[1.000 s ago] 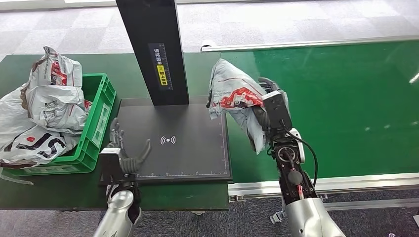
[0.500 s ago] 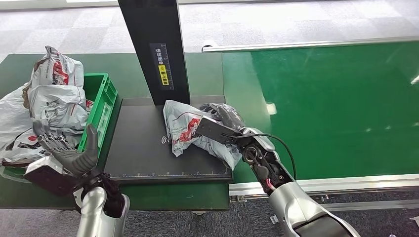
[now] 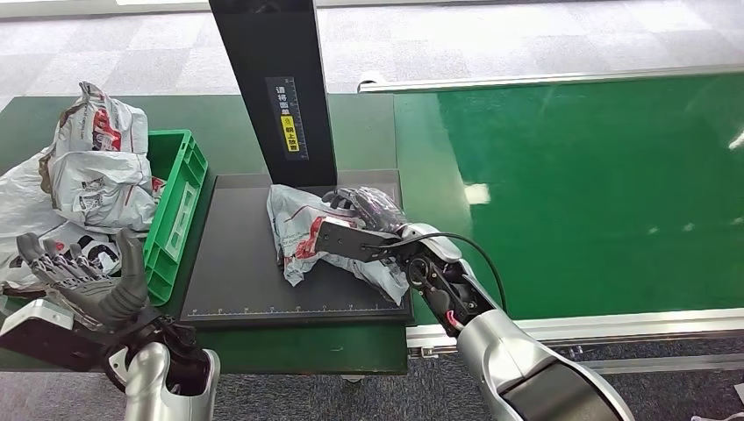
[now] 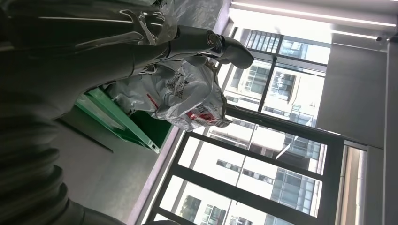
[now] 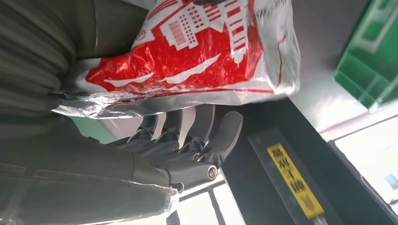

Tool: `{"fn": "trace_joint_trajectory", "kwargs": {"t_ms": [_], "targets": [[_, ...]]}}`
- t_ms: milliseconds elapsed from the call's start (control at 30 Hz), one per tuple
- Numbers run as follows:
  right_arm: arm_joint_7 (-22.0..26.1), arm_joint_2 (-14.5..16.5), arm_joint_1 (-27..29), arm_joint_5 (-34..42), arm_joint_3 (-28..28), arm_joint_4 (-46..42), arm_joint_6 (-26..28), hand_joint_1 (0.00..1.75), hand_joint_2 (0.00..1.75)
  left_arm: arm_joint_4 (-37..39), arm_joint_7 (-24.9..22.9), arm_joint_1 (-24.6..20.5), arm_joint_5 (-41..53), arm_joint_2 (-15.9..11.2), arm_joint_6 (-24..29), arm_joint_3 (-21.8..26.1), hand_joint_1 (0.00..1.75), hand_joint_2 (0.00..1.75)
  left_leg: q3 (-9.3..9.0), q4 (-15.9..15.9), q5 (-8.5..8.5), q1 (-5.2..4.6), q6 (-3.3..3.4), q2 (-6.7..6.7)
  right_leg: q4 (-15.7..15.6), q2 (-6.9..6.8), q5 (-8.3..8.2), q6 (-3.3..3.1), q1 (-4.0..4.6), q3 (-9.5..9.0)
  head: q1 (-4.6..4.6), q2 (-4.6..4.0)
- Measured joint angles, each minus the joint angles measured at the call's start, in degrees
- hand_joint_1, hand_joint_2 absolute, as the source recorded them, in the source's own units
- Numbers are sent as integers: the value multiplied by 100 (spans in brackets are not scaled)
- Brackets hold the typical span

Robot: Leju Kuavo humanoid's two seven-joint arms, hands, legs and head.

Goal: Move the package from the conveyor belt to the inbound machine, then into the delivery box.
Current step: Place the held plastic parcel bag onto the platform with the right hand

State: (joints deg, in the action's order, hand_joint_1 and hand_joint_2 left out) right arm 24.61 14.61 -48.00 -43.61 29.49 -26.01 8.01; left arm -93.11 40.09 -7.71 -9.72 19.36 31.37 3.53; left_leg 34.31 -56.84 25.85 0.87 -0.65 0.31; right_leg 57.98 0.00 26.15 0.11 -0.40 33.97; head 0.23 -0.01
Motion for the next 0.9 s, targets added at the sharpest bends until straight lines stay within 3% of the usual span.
{"fn": "trace_joint_trajectory", "kwargs": {"t_ms": [100, 133, 600, 800, 900], "targets": [[82, 60, -20, -25, 22, 129, 373, 16, 175, -3, 0, 4, -47, 3, -9, -48, 0, 175, 0, 0, 0, 0, 0, 0, 0, 0, 0, 0, 0, 0, -1, 0], [89, 75, -32, -26, 28, 175, 435, 1, 175, -4, 0, 4, -47, 3, -3, -74, 0, 175, -1, 0, 0, 0, 0, 0, 0, 0, 0, 0, -1, 0, 0, 0], [-51, 97, -190, -241, 141, 503, 723, 0, 175, -4, 0, 4, -171, 5, -116, -193, 0, 175, -3, 0, 0, 0, 0, 1, 0, 0, 0, 0, 0, 0, -1, 0], [-261, 102, -205, -9, 119, 573, 594, 0, 175, 6, 0, 9, -339, 5, -216, -192, 0, 175, -3, -1, 0, 0, 0, 1, 0, 0, 0, 0, 0, -1, -1, 0], [-80, 115, -195, 297, 1, 586, 550, 0, 175, 9, 0, 12, -342, 5, -254, -190, 0, 175, -3, 0, 0, 0, 0, 1, 0, 0, 0, 0, 0, 0, -1, 0]]}}
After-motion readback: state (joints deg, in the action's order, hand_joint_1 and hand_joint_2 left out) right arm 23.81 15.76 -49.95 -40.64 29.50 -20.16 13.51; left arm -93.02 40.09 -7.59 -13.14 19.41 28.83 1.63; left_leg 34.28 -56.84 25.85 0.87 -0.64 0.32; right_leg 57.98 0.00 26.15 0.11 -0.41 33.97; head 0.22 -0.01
